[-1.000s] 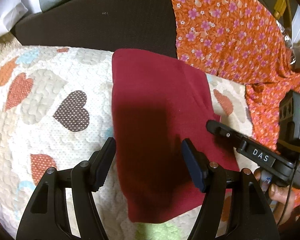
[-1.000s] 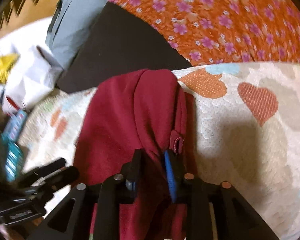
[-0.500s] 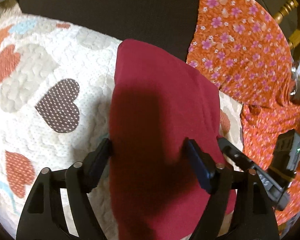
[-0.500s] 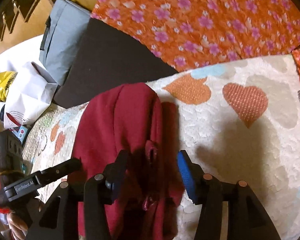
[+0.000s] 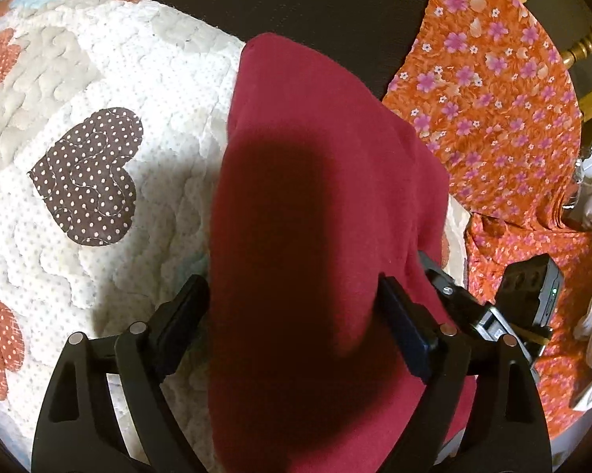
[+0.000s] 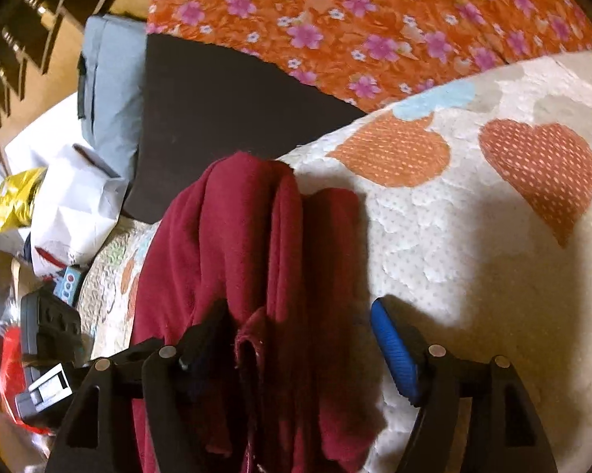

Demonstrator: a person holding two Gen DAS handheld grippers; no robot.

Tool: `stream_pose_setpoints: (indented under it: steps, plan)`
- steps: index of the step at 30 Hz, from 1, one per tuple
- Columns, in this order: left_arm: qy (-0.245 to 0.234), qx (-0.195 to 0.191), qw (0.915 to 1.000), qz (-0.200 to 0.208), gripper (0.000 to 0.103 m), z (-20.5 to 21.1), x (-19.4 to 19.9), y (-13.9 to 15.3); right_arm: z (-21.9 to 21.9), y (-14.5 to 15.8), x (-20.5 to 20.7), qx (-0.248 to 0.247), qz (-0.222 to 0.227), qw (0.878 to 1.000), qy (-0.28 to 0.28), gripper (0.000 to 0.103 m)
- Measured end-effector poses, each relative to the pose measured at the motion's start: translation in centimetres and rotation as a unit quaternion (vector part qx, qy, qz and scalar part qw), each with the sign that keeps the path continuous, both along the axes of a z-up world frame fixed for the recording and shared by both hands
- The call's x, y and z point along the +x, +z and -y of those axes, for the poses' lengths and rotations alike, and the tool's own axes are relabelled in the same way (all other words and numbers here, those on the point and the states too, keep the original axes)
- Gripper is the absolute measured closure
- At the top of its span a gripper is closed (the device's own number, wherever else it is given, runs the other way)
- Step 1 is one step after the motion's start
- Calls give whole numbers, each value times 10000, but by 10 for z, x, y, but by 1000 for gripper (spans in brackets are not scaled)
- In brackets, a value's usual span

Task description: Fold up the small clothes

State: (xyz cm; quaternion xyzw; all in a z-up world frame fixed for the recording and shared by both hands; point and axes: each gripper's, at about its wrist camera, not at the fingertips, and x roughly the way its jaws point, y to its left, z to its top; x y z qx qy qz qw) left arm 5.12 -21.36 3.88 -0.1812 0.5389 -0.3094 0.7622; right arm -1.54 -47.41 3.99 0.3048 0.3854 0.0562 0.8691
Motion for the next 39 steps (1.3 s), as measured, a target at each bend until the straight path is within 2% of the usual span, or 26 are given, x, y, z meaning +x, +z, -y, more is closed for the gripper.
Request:
stream_pose_setpoints:
  steps: [3, 4, 6, 11, 14, 17, 20, 22, 23, 25, 28, 31, 34, 37, 38, 39]
  plan:
    - [-155, 49, 9997, 179, 39, 1, -7, 10, -2, 3, -1, 134, -15, 9999, 13, 63]
    - [-195, 77, 9995, 227, 45, 1, -10, 12, -6, 9, -4, 25, -6, 10000, 35, 64]
    - [-279, 106, 9992, 254, 49, -4, -18, 21, -15, 23, -12, -243, 16, 9997, 100, 67]
    - [-492, 246, 9983, 199, 50, -24, -64, 46, -37, 56, -55, -292, 139, 9987, 400, 68]
    - [-553, 352, 9976, 235, 50, -41, -106, 57, -50, 62, -93, -198, 176, 9983, 526, 68]
    - [-608, 569, 9964, 122, 50, -51, -145, 51, -59, 56, -125, -72, 100, 9981, 609, 68]
    - [-643, 995, 9930, -9, 50, -51, -173, 33, -69, 40, -151, -136, -157, 9977, 640, 67]
    - [-586, 1206, 9909, 134, 49, -51, -186, 28, -77, 23, -161, -490, -627, 9945, 678, 62]
    - [-553, 1239, 9904, 266, 49, -51, -191, 32, -78, 25, -169, -714, -639, 9935, 612, 60]
    - [-490, 1497, 9860, 541, 48, -50, -199, 42, -78, 40, -184, -1015, -501, 9925, 471, 59]
    - [-249, 1636, 9838, 690, 46, -53, -205, 45, -81, 70, -201, -1503, -199, 9881, 271, 59]
    - [-89, 1629, 9845, 650, 45, -56, -204, 42, -97, 88, -196, -1542, 92, 9858, 659, 66]
    - [-93, 1729, 9820, 759, 43, -51, -204, 41, -116, 88, -175, -1662, 102, 9816, 932, 76]
    - [-124, 1843, 9788, 884, 41, -44, -203, 39, -129, 67, -148, -2082, -207, 9725, 1023, 80]
    - [-144, 1848, 9785, 907, 41, -43, -203, 38, -129, 56, -140, -2346, -392, 9662, 993, 84]
    - [-172, 1842, 9784, 925, 41, -43, -203, 38, -129, 48, -135, -2511, -536, 9615, 976, 93]
